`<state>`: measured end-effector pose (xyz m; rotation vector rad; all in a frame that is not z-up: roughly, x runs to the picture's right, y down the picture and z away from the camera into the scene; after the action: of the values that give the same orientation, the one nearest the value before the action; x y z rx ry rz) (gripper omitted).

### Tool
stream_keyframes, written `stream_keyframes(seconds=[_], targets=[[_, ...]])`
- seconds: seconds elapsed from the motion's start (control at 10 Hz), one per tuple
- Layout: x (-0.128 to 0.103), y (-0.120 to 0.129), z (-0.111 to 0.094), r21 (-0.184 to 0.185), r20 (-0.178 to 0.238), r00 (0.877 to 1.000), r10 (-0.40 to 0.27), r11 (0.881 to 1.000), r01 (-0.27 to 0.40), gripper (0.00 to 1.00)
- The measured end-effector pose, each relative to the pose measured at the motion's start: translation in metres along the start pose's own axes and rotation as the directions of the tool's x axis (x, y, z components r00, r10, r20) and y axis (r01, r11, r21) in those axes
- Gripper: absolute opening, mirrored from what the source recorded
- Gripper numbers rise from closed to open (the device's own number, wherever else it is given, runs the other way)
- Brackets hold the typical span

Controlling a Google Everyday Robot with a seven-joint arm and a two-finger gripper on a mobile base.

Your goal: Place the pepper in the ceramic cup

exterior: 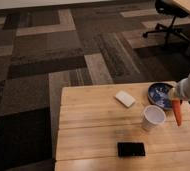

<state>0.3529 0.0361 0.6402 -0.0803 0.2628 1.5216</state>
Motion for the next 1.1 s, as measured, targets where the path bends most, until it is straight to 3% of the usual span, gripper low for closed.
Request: stream_keyframes(seconds=[0.2, 0.5, 0.8, 1.1], targets=[[-0.007, 0.034, -0.004, -0.048, 0.047, 0.995, -0.091, 0.994, 0.093, 0.08], [-0.015, 0.063, -0.008, -0.087, 0.086, 0.982, -0.168, 0.981, 0.175, 0.08], [-0.02, 0.082, -0.008, -0.13, 0.114, 0.974, -0.197, 0.969, 0.211, 0.08], [-0.022, 0.084, 0.004, -0.163, 0.136, 0.976, -0.172, 0.968, 0.193, 0.08]])
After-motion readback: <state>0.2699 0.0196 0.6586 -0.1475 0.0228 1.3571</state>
